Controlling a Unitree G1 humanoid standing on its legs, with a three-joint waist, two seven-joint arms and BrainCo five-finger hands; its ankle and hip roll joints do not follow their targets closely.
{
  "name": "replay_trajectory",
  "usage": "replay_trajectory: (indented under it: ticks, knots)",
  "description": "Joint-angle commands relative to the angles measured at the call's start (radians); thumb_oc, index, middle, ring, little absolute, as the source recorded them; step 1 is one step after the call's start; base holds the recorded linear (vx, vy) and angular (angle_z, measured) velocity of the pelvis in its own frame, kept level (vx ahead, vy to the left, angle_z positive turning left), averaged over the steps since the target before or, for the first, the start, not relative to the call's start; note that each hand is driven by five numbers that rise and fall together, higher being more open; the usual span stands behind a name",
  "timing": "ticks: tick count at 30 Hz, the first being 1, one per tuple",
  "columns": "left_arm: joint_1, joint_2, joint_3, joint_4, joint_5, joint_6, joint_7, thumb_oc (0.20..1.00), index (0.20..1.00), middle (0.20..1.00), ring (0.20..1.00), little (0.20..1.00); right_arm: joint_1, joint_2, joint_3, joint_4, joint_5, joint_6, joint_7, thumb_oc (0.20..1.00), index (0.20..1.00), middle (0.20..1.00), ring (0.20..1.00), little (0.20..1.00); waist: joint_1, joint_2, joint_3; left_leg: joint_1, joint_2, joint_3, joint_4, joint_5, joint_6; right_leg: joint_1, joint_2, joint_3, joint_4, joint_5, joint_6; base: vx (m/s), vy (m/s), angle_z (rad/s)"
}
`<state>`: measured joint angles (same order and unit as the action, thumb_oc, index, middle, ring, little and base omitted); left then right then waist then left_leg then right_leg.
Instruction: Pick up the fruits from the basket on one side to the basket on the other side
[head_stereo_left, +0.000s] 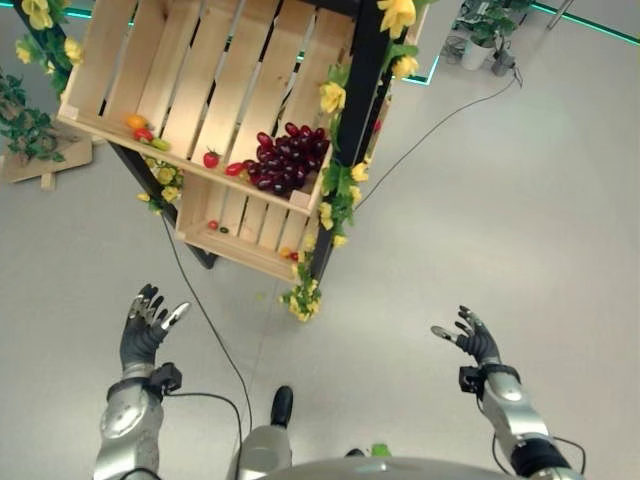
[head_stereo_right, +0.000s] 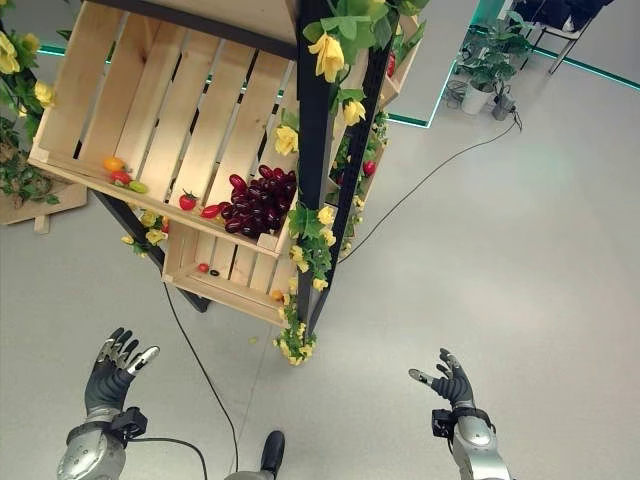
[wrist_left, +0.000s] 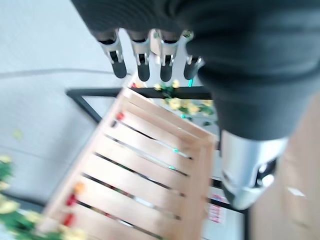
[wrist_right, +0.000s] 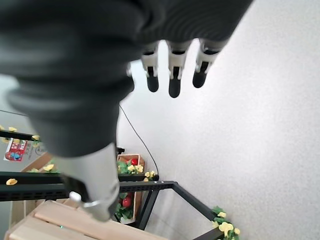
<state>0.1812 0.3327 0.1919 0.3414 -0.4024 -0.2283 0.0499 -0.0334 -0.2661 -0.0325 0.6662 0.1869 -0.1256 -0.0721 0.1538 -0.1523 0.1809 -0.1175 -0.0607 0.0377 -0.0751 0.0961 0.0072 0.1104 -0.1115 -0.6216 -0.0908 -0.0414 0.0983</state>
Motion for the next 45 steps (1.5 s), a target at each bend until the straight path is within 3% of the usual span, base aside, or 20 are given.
replay_trajectory:
  ticks: [1, 6, 19, 21, 27, 29, 31, 32, 33, 35, 36, 39, 40, 42, 43, 44, 45]
  knots:
    - [-0.035, 0.024, -0.042, 0.083, 0.088, -0.036, 0.034, 1.000, 1.000, 1.000, 1.000, 1.000, 0.003, -0.050, 0.016, -0.043, 0.002, -0.062, -0.013, 1.000, 1.000, 1.000, 1.000, 1.000, -0.002, 0.028, -0.059, 0.077, 0.062, 0.002, 0.056, -0.119, -0.080, -0.047, -0.023, -0.004, 0.026, 0.073, 0.029, 0.00, 0.000, 0.00]
    - [-0.046, 0.026, -0.056, 0.239, 0.142, -0.032, 0.066, 1.000, 1.000, 1.000, 1.000, 1.000, 0.008, -0.049, 0.034, -0.037, 0.003, -0.066, -0.016, 1.000, 1.000, 1.000, 1.000, 1.000, -0.013, 0.034, -0.060, 0.084, 0.062, 0.012, 0.056, -0.121, -0.079, -0.050, -0.023, 0.008, 0.026, 0.072, 0.030, 0.00, 0.000, 0.00]
    - [-0.045, 0.021, -0.085, 0.179, 0.148, -0.057, 0.085, 1.000, 1.000, 1.000, 1.000, 1.000, 0.020, -0.042, 0.032, -0.095, 0.019, -0.088, -0.022, 1.000, 1.000, 1.000, 1.000, 1.000, -0.039, 0.043, -0.056, 0.089, 0.062, 0.029, 0.067, -0.131, -0.074, -0.054, -0.027, 0.023, 0.033, 0.070, 0.029, 0.00, 0.002, 0.00]
    - [-0.035, 0.023, -0.082, 0.164, 0.151, -0.059, 0.085, 1.000, 1.000, 1.000, 1.000, 1.000, 0.023, -0.040, 0.025, -0.104, 0.019, -0.089, -0.027, 1.000, 1.000, 1.000, 1.000, 1.000, -0.047, 0.031, -0.045, 0.069, 0.050, 0.057, 0.123, -0.141, -0.056, -0.076, -0.043, 0.026, 0.053, 0.088, 0.024, -0.12, 0.077, -0.10]
    - [-0.004, 0.035, -0.081, 0.109, 0.170, -0.068, 0.083, 1.000, 1.000, 1.000, 1.000, 1.000, 0.045, -0.040, 0.002, -0.145, 0.024, -0.097, -0.029, 1.000, 1.000, 1.000, 1.000, 1.000, -0.062, 0.021, -0.015, 0.064, 0.050, 0.109, 0.218, -0.197, -0.047, -0.114, -0.057, 0.081, 0.097, 0.106, 0.031, -0.06, 0.080, -0.38]
    - [0.000, 0.038, -0.080, 0.087, 0.162, -0.069, 0.081, 1.000, 1.000, 1.000, 1.000, 1.000, 0.059, -0.038, -0.012, -0.175, 0.023, -0.099, -0.030, 1.000, 1.000, 1.000, 1.000, 1.000, -0.081, 0.017, -0.002, 0.071, 0.052, 0.138, 0.231, -0.210, -0.042, -0.143, -0.069, 0.099, 0.117, 0.129, 0.045, -0.11, 0.157, -0.42]
    - [0.002, 0.049, -0.071, 0.050, 0.165, -0.070, 0.081, 1.000, 1.000, 1.000, 1.000, 1.000, 0.070, -0.032, -0.032, -0.195, 0.029, -0.103, -0.032, 1.000, 1.000, 1.000, 1.000, 1.000, -0.106, 0.005, 0.028, 0.088, 0.048, 0.177, 0.238, -0.225, -0.026, -0.235, -0.100, 0.109, 0.207, 0.204, 0.096, -0.12, 0.181, -0.67]
    - [0.002, 0.049, -0.071, 0.050, 0.165, -0.070, 0.081, 1.000, 1.000, 1.000, 1.000, 1.000, 0.070, -0.031, -0.032, -0.195, 0.029, -0.103, -0.032, 1.000, 1.000, 1.000, 1.000, 1.000, -0.105, 0.004, 0.027, 0.088, 0.048, 0.179, 0.237, -0.225, -0.025, -0.237, -0.101, 0.111, 0.210, 0.204, 0.097, -0.12, 0.225, -0.91]
    - [0.007, 0.055, -0.064, 0.021, 0.173, -0.073, 0.084, 1.000, 1.000, 1.000, 1.000, 1.000, 0.080, -0.028, -0.042, -0.209, 0.032, -0.105, -0.031, 1.000, 1.000, 1.000, 1.000, 1.000, -0.127, 0.000, 0.050, 0.114, 0.037, 0.211, 0.215, -0.228, -0.010, -0.324, -0.099, 0.106, 0.283, 0.279, 0.157, -0.13, 0.216, -0.90]
    - [0.016, 0.057, -0.054, 0.016, 0.185, -0.070, 0.085, 1.000, 1.000, 1.000, 1.000, 1.000, 0.089, -0.025, -0.059, -0.216, 0.027, -0.106, -0.037, 1.000, 1.000, 1.000, 1.000, 1.000, -0.143, -0.006, 0.069, 0.131, 0.021, 0.242, 0.188, -0.215, 0.002, -0.388, -0.081, 0.069, 0.336, 0.349, 0.164, -0.17, 0.182, -0.68]
    - [0.024, 0.055, -0.050, 0.003, 0.191, -0.069, 0.085, 1.000, 1.000, 1.000, 1.000, 1.000, 0.105, -0.020, -0.066, -0.224, 0.023, -0.106, -0.035, 1.000, 1.000, 1.000, 1.000, 1.000, -0.153, -0.005, 0.068, 0.136, 0.014, 0.243, 0.176, -0.206, 0.009, -0.399, -0.077, 0.080, 0.334, 0.359, 0.164, -0.09, 0.132, -0.90]
    - [0.032, 0.050, -0.044, 0.011, 0.203, -0.075, 0.091, 1.000, 1.000, 1.000, 1.000, 1.000, 0.132, -0.024, -0.070, -0.223, 0.012, -0.104, -0.037, 1.000, 1.000, 1.000, 1.000, 1.000, -0.155, 0.014, 0.045, 0.168, 0.004, 0.245, 0.134, -0.217, 0.013, -0.340, -0.099, 0.056, 0.265, 0.309, 0.164, 0.03, 0.121, -0.39]
    - [0.028, 0.045, -0.043, 0.022, 0.202, -0.078, 0.099, 1.000, 1.000, 1.000, 1.000, 1.000, 0.133, -0.030, -0.076, -0.214, 0.000, -0.105, -0.054, 1.000, 1.000, 1.000, 1.000, 1.000, -0.147, 0.031, 0.037, 0.174, 0.016, 0.273, 0.116, -0.202, 0.006, -0.305, -0.171, -0.003, 0.228, 0.310, 0.164, -0.11, 0.017, -0.21]
    - [0.021, 0.041, -0.046, 0.023, 0.191, -0.081, 0.107, 1.000, 1.000, 1.000, 1.000, 1.000, 0.129, -0.039, -0.083, -0.215, -0.016, -0.098, -0.064, 1.000, 1.000, 1.000, 1.000, 1.000, -0.142, 0.059, 0.021, 0.171, 0.044, 0.304, 0.088, -0.174, -0.010, -0.264, -0.256, -0.049, 0.179, 0.324, 0.158, -0.18, -0.079, -0.28]
    - [0.006, 0.044, -0.054, 0.029, 0.186, -0.087, 0.117, 1.000, 1.000, 1.000, 1.000, 1.000, 0.111, -0.045, -0.081, -0.213, -0.028, -0.089, -0.075, 1.000, 1.000, 1.000, 1.000, 1.000, -0.133, 0.075, 0.001, 0.169, 0.068, 0.328, 0.050, -0.145, -0.026, -0.221, -0.350, -0.068, 0.133, 0.376, 0.164, -0.15, -0.135, -0.08]
    - [0.005, 0.043, -0.055, 0.030, 0.186, -0.087, 0.117, 1.000, 1.000, 1.000, 1.000, 1.000, 0.111, -0.046, -0.081, -0.214, -0.029, -0.088, -0.076, 1.000, 1.000, 1.000, 1.000, 1.000, -0.131, 0.076, 0.002, 0.172, 0.067, 0.329, 0.046, -0.142, -0.026, -0.220, -0.349, -0.067, 0.130, 0.379, 0.164, -0.13, -0.186, -0.14]
    - [0.004, 0.042, -0.056, 0.033, 0.183, -0.088, 0.125, 1.000, 1.000, 1.000, 1.000, 1.000, 0.101, -0.049, -0.073, -0.207, -0.034, -0.084, -0.085, 1.000, 1.000, 1.000, 1.000, 1.000, -0.116, 0.080, -0.012, 0.172, 0.077, 0.354, 0.027, -0.129, -0.034, -0.190, -0.409, -0.095, 0.118, 0.425, 0.164, -0.04, -0.094, -0.29]
